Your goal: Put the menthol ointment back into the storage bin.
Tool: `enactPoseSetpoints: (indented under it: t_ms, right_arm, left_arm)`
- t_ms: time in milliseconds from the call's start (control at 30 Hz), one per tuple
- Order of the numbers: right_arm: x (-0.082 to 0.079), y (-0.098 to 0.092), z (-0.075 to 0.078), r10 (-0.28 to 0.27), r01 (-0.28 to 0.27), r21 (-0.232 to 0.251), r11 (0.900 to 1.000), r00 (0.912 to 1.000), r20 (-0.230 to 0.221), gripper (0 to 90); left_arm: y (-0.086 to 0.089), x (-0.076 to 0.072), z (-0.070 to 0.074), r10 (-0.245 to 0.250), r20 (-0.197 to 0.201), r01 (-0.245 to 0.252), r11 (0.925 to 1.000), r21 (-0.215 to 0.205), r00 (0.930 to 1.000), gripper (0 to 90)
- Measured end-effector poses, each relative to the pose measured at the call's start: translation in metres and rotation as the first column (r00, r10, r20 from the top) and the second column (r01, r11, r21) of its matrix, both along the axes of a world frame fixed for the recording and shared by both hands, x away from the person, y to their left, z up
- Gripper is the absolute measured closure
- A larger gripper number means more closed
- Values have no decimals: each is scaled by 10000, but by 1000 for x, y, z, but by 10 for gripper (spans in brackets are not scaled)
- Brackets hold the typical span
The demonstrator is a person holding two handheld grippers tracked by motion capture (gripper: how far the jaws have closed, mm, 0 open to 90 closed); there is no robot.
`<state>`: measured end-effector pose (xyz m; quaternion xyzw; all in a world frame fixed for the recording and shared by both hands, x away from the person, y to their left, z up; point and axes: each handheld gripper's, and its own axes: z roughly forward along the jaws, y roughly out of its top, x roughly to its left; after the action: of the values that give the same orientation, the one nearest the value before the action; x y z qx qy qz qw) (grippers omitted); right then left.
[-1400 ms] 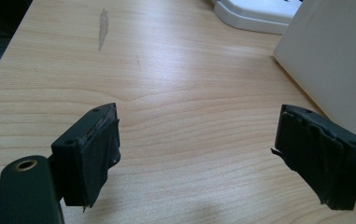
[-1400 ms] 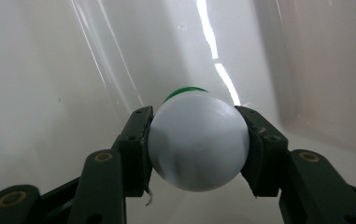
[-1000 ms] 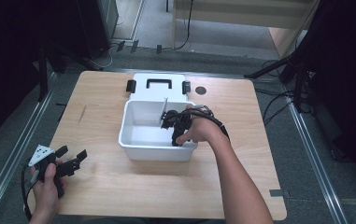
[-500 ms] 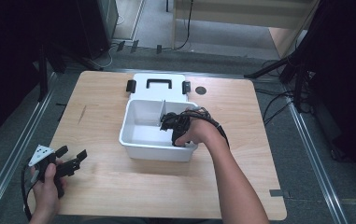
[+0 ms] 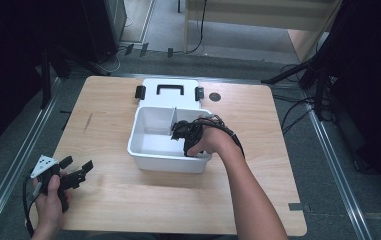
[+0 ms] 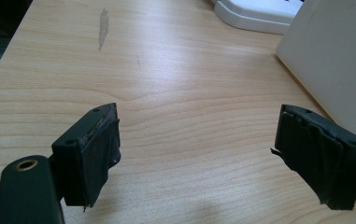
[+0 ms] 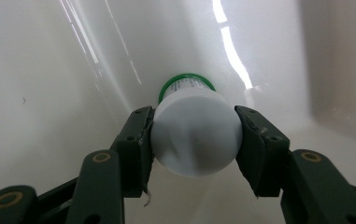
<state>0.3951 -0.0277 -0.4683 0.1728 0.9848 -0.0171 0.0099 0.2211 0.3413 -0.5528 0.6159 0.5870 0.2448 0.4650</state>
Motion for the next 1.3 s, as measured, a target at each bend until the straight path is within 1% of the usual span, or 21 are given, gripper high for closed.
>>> enactPoseSetpoints:
  t_ms: [100, 300, 367, 400, 500, 533, 633, 733, 833, 1000, 1233, 1300]
  right_arm:
    - [0, 0, 1, 43, -43, 33, 10000, 10000, -16, 503]
    - [0, -3, 4, -31, 32, 416, 9991, 10000, -30, 468]
    - [0, -3, 9, -203, 203, 518, 9984, 9998, -14, 463]
    - [0, -4, 11, -240, 236, 649, 9976, 9997, 60, 461]
    - [-1, -6, 20, -371, 360, 951, 9948, 9993, 100, 449]
    - [-1, -7, 23, -329, 314, 1026, 9942, 9994, 134, 437]
    - [-2, -10, 32, -274, 243, 942, 9953, 9991, 319, 409]
    - [-3, -15, 44, -441, 393, 1033, 9939, 9980, 445, 386]
    - [-4, -18, 54, -455, 394, 1045, 9937, 9974, 562, 368]
    - [-7, -26, 72, -526, 435, 1283, 9908, 9963, 684, 351]
    - [-10, -43, 98, -777, 613, 1623, 9848, 9923, 967, 347]
    - [-11, -50, 102, -881, 701, 1657, 9837, 9907, 1038, 345]
  left_arm:
    - [0, 0, 0, -11, -12, 11, 10000, 6, 10000, 151]
    - [0, 0, 0, 20, 19, -20, 10000, -45, 10000, 151]
    - [0, 0, 0, 22, 25, -22, 10000, -42, 10000, 151]
    - [0, 0, 0, 8, 19, -8, 10000, -41, 10000, 151]
    - [0, 0, 0, 11, 25, -11, 10000, -25, 10000, 151]
    - [0, 0, 0, 11, 28, -11, 10000, -22, 10000, 151]
    - [0, 0, 0, -14, 20, 14, 10000, 3, 10000, 151]
    - [0, 0, 0, -7, 21, 7, 10000, -6, 10000, 151]
    - [0, 0, 0, 10, 37, -10, 10000, -12, 10000, 151]
    - [0, 0, 0, -29, 15, 29, 10000, 16, 10000, 151]
    - [0, 0, 0, -24, -19, 24, 10000, 21, 10000, 151]
    - [-1, 0, 0, -11, 0, 11, 10000, 21, 10000, 151]
